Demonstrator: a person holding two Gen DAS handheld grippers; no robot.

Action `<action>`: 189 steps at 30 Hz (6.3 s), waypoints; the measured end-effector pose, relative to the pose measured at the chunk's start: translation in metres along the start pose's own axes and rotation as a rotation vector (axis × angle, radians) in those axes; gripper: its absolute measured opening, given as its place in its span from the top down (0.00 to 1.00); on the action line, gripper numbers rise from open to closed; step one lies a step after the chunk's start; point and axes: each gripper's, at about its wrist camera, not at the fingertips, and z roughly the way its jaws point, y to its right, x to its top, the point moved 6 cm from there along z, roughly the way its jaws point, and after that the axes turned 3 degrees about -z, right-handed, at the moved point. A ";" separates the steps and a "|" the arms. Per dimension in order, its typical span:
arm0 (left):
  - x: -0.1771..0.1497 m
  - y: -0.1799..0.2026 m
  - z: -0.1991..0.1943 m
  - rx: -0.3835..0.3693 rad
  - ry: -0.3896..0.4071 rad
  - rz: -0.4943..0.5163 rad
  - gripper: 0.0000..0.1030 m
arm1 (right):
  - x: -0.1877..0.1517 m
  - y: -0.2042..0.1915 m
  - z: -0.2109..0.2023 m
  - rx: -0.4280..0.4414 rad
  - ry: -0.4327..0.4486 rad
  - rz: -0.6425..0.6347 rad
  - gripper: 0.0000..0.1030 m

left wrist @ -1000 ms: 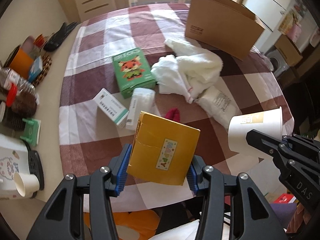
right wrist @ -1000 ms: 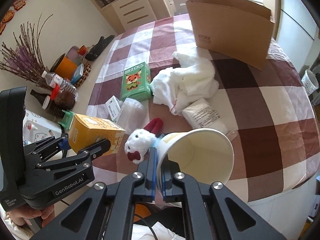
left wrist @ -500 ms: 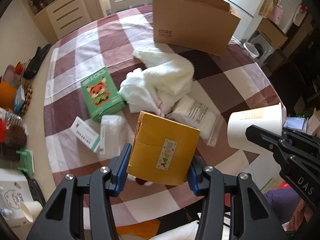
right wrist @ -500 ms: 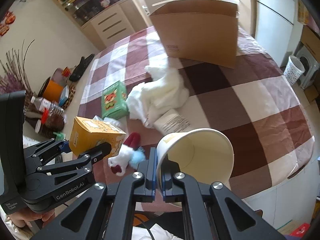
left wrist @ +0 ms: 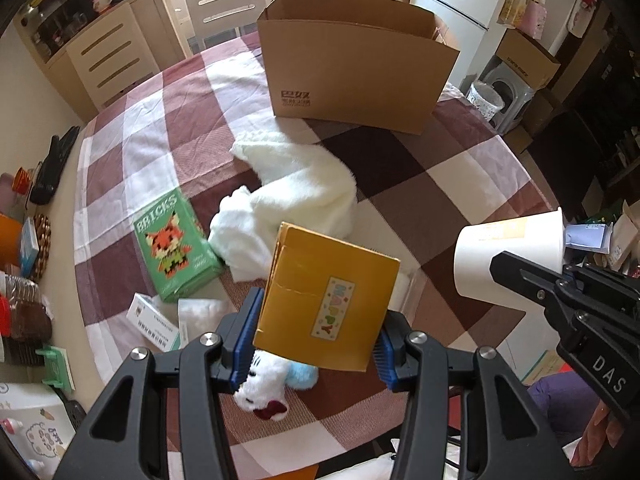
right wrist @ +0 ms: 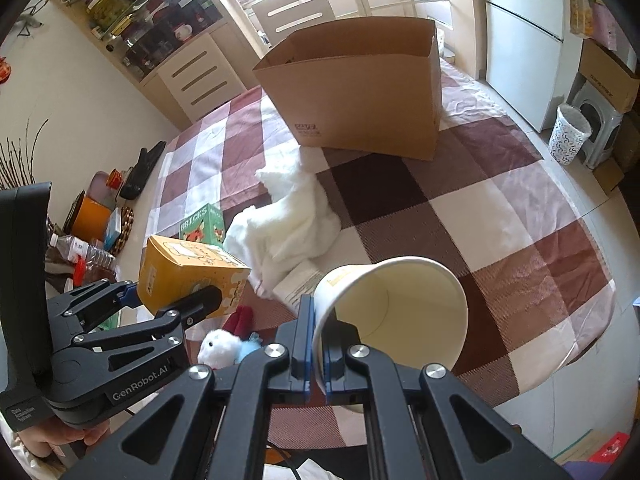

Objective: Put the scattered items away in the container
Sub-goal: 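Carry the yellow box and paper cup with both tools toward the cardboard box, then release the yellow box into the cardboard box while the right tool drops the cup in, then withdraw both open tools from the cardboard box back over the table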

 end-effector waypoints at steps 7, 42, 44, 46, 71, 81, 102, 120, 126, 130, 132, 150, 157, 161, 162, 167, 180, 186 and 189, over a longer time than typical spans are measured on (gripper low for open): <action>0.014 0.006 0.002 -0.001 0.008 0.009 0.52 | 0.015 0.006 -0.001 -0.013 0.020 0.002 0.97; 0.127 0.004 0.003 0.012 0.085 -0.002 0.52 | 0.108 -0.003 -0.015 -0.029 0.120 -0.055 0.97; 0.132 0.003 0.005 0.010 0.083 -0.002 0.52 | 0.112 -0.004 -0.015 -0.030 0.122 -0.058 0.97; 0.136 0.002 0.008 0.010 0.079 0.002 0.52 | 0.116 -0.004 -0.015 -0.032 0.124 -0.058 0.97; 0.217 0.015 0.025 -0.045 0.065 0.009 0.51 | 0.183 0.013 -0.006 -0.057 0.153 -0.059 0.97; 0.274 0.018 0.027 -0.057 0.095 0.001 0.52 | 0.230 0.022 -0.001 -0.058 0.197 -0.054 0.97; 0.318 -0.011 0.116 -0.090 -0.023 -0.124 0.56 | 0.273 0.064 0.092 -0.086 0.110 0.025 0.97; 0.304 -0.013 0.154 -0.019 -0.079 -0.111 0.55 | 0.261 0.079 0.134 -0.088 0.019 0.059 0.91; 0.304 -0.016 0.154 -0.014 -0.081 -0.111 0.54 | 0.258 0.087 0.134 -0.090 -0.011 0.089 0.76; 0.303 -0.017 0.153 -0.023 -0.086 -0.114 0.49 | 0.259 0.090 0.131 -0.084 -0.027 0.095 0.72; 0.302 -0.017 0.151 -0.030 -0.089 -0.116 0.48 | 0.260 0.090 0.127 -0.075 -0.023 0.094 0.69; 0.280 -0.019 0.063 0.023 0.038 -0.101 0.30 | 0.246 0.065 0.046 -0.073 0.082 0.084 0.60; 0.252 -0.014 0.046 0.030 0.040 -0.098 0.30 | 0.226 0.052 0.029 -0.074 0.085 0.044 0.60; 0.236 -0.012 0.039 0.031 0.042 -0.100 0.30 | 0.215 0.045 0.025 -0.068 0.082 0.028 0.60; 0.233 -0.012 0.038 0.032 0.042 -0.102 0.30 | 0.212 0.043 0.024 -0.069 0.082 0.024 0.60; 0.213 -0.014 0.029 0.040 0.042 -0.120 0.30 | 0.197 0.032 0.020 -0.078 0.074 -0.005 0.60; 0.142 -0.044 -0.002 0.071 0.049 -0.215 0.30 | 0.150 -0.006 0.010 -0.084 0.050 -0.087 0.47; 0.097 -0.076 -0.018 0.101 0.049 -0.306 0.30 | 0.120 -0.026 0.015 -0.160 0.058 -0.229 0.43; 0.070 -0.092 -0.026 0.120 0.046 -0.353 0.30 | 0.102 -0.037 0.021 -0.164 0.025 -0.291 0.43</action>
